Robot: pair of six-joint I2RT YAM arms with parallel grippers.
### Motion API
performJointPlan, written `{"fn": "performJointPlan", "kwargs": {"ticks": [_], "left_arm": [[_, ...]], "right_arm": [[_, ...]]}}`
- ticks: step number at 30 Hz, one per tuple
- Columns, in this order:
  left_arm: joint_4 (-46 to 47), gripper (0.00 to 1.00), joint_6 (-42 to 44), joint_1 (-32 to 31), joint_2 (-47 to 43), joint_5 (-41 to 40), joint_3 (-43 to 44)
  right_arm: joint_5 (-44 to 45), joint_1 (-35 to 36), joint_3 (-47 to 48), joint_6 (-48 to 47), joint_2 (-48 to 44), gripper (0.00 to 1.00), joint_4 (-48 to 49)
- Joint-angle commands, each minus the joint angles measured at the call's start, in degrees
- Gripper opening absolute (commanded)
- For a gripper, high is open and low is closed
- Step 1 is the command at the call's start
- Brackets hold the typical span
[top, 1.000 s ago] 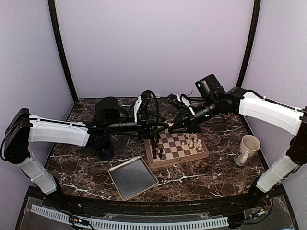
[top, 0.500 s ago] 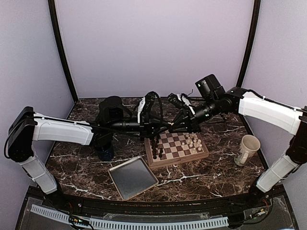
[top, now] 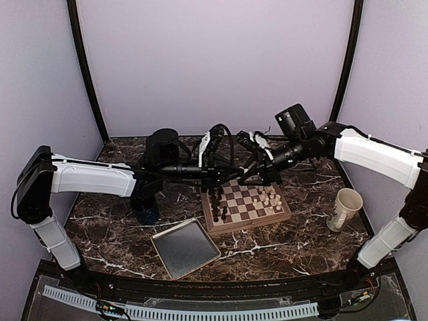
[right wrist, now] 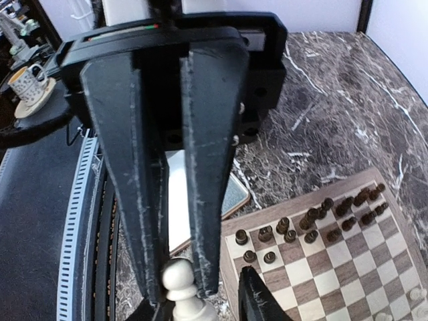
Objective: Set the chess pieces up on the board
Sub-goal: Pass from the right arm to the left, then place the pawn at g2.
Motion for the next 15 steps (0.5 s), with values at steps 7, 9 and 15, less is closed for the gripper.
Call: {"fn": "performJointPlan", "kwargs": {"ticks": [7, 9, 15], "left_arm": [[-20.44, 0.06, 5.7, 4.19, 9.68, -5.15, 17.09], [-26.62, 0.06, 7.11, 4.59, 13.78, -6.87, 22.87], [-39.21, 0.05, 10.84, 4.82, 26.51, -13.18, 39.76]], "right_arm": [[9.44, -15.02, -8.81, -4.8, -6.86, 0.43, 0.97], [7.7, -19.87, -11.42, -4.25, -7.64, 0.43, 1.57], [7.4, -28.04, -17.99, -1.32, -12.25, 0.43, 7.28]]}}
